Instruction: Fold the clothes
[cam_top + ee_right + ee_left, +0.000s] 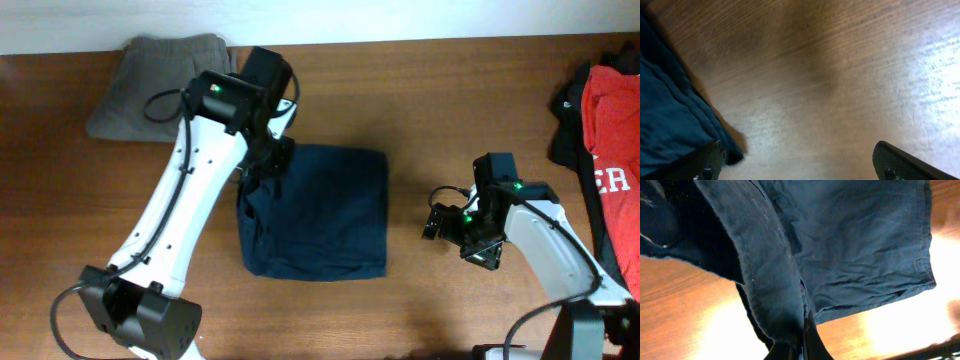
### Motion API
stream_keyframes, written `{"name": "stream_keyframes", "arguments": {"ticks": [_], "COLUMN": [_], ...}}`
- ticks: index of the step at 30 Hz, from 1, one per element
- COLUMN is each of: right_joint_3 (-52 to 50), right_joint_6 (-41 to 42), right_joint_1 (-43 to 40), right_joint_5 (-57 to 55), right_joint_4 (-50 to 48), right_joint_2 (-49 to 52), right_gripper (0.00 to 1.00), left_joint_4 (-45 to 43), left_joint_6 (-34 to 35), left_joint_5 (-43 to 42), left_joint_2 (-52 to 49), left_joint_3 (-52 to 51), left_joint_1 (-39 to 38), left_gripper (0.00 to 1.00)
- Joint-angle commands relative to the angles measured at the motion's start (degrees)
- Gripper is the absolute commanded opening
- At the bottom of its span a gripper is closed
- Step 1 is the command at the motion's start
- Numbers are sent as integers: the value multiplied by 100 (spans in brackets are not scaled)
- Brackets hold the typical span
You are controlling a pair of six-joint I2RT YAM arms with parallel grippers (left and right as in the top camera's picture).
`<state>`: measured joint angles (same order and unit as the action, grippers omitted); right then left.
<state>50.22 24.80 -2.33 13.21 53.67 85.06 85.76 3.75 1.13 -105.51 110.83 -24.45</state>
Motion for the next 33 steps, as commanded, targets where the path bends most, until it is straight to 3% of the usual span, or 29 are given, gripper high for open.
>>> {"name": "stream_keyframes", "arguments": {"ticks": [1,10,16,26,33], "right_joint_3": [-50,-50,-50,-22,396], "right_joint_6": [-59,-57,-57,-57,-33], "right_joint_1": [-28,-26,-26,-28,-28], "right_joint_5": [28,57,55,9,-369], "right_joint_4": [-144,-555,-767,-767,-238], "right_joint_2": [332,1528,2063,2068,1770], "right_gripper": [99,100,94,89,85], "left_joint_4": [0,-2,-4,-177,-240], "left_joint_6": [332,444,461,452,455], "left_joint_5": [-4,-22,-24,42,44], "left_joint_2": [33,33,33,33,31], "left_joint_3": [164,164,164,164,162], "left_joint_1": [-205,-417,-417,-444,-442], "left_gripper": [1,1,1,1,1]}}
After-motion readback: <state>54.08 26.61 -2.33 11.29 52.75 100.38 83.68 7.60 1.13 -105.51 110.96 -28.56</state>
